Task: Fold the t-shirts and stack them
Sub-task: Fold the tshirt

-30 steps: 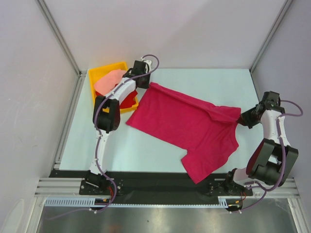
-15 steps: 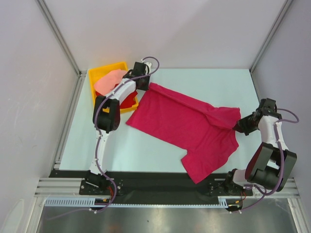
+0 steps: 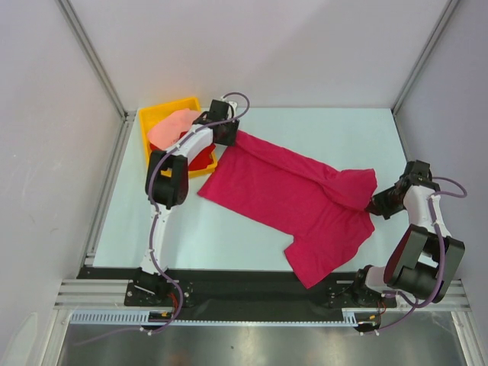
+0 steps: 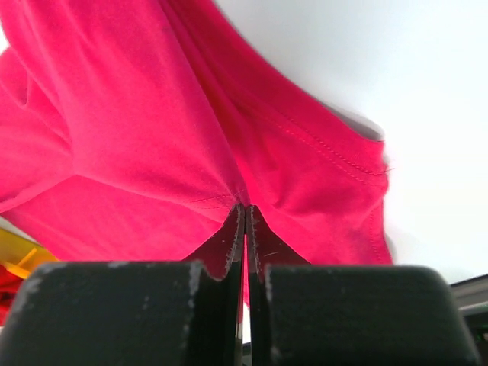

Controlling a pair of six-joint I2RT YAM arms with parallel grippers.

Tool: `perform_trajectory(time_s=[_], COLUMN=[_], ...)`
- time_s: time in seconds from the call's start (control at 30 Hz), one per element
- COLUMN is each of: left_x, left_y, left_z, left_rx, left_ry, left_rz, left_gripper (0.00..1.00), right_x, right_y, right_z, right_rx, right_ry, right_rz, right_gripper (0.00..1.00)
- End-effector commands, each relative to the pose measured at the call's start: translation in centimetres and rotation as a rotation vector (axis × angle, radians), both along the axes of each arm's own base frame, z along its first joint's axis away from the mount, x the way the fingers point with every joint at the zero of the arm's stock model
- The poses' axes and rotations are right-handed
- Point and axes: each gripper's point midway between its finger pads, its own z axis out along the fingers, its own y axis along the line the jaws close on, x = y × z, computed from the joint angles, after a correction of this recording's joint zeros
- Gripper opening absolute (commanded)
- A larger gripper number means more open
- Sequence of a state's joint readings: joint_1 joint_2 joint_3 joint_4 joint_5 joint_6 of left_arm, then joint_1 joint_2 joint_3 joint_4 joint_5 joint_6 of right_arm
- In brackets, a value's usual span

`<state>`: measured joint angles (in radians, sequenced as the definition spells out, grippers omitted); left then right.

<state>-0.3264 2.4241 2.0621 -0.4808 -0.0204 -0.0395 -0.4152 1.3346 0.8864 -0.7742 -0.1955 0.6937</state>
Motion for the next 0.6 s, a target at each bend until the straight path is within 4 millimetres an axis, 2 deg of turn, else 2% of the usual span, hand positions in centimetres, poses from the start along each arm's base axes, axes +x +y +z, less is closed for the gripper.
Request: perform_trajectory(time_s=[0.0, 0.03, 0.07, 0.1, 0.23, 0.27, 0.3, 0.33, 0.37, 0.47, 0.53, 0.57], left_x=[0.4, 0.6, 0.4, 0.8, 0.7, 0.2, 0.0, -0.1, -0.5, -1.0, -1.4, -1.5], left_y=[0.9, 1.1, 1.2, 1.2, 0.9, 1.1, 1.4, 1.6, 1.7, 1.7, 1.5, 1.4], left_z=[5.3, 6.0, 6.4, 7.7, 10.0, 9.4, 10.3, 10.4, 9.7, 9.7, 9.9, 10.1], left_rx=[-0.016, -0.014, -0.022, -0.035, -0.064, -0.062, -0.057, -0.060, -0.058, -0.079, -0.101, -0.116], left_ry=[-0.089, -0.102, -0.095, -0.117, -0.132, -0.122, -0.142, -0.145, -0.129, -0.108, -0.093, -0.091], left_rz=[0.025, 0.043, 0.069, 0.082, 0.127, 0.131, 0.149, 0.162, 0.167, 0.191, 0.222, 0.229], left_gripper=[0.63, 0.69, 0.69, 0.69, 0.61, 0.61, 0.57, 0.56, 0.56, 0.55, 0.52, 0.52], right_x=[-1.1, -1.5, -1.9, -2.1, -2.3, -2.3, -2.3, -2.4, -2.6, -3.4, -3.9, -4.0], right_y=[-0.5, -0.3, -0.1, 0.0, 0.9, 1.0, 1.1, 1.1, 1.1, 1.3, 1.4, 1.4], right_z=[0.1, 0.1, -0.2, -0.4, -1.2, -1.3, -1.4, -1.5, -1.7, -2.4, -2.7, -2.7], right_rx=[-0.036, -0.033, -0.030, -0.027, 0.016, 0.024, 0.025, 0.026, 0.023, 0.026, 0.029, 0.026], right_ry=[0.022, 0.030, 0.036, 0.040, 0.036, 0.036, 0.041, 0.044, 0.050, 0.081, 0.092, 0.097], right_rz=[0.019, 0.021, 0.024, 0.026, 0.029, 0.026, 0.026, 0.026, 0.025, 0.030, 0.033, 0.039], right_gripper=[0.01, 0.02, 0.04, 0.04, 0.03, 0.03, 0.03, 0.03, 0.03, 0.06, 0.10, 0.17])
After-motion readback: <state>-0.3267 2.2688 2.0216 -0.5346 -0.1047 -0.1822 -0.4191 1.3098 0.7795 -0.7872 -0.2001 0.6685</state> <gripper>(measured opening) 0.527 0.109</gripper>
